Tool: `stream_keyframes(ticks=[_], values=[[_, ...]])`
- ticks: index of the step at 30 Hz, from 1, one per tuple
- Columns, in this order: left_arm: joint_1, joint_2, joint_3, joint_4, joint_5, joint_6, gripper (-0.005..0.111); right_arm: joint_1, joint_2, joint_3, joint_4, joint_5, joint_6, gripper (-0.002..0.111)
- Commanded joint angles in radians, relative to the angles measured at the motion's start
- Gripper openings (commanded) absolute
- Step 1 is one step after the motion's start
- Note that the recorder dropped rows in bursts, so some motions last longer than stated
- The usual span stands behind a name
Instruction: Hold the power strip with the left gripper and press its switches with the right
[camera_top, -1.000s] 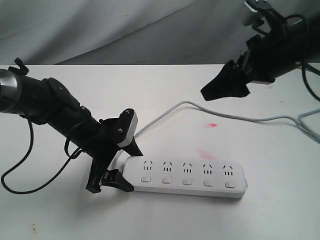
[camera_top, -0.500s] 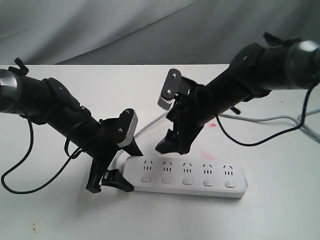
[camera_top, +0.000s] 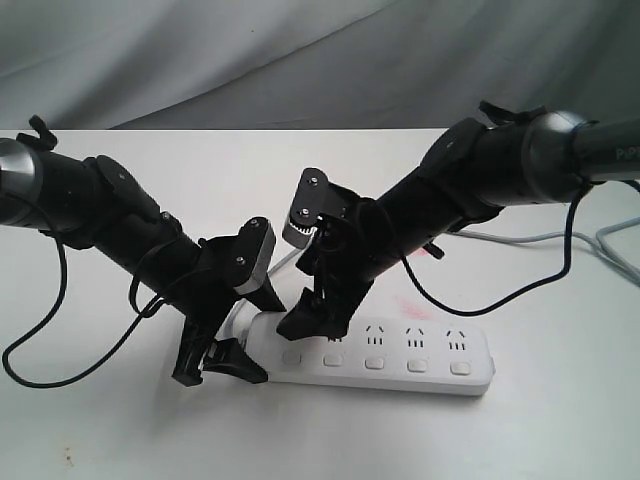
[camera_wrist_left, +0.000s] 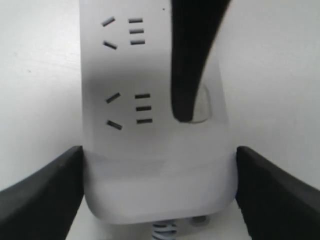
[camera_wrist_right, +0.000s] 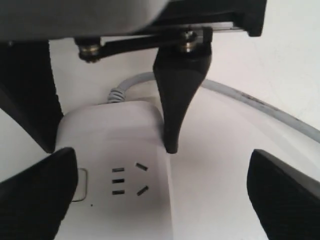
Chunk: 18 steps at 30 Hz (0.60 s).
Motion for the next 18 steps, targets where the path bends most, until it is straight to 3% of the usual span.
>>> stream_keyframes(ticks=[1,10,18], values=[[-0.005,0.000,-0.005,0.012,-0.048,0.006,0.000,0.018,0.001,-0.004,-0.003,0.014,-0.014,0.084],[-0.005,0.000,-0.005,0.012,-0.048,0.006,0.000,0.060,0.001,0.047,-0.044,-0.134,-0.011,0.084],[-0.005,0.000,-0.005,0.012,-0.048,0.006,0.000,0.060,0.001,0.049,-0.046,-0.138,-0.011,0.084]])
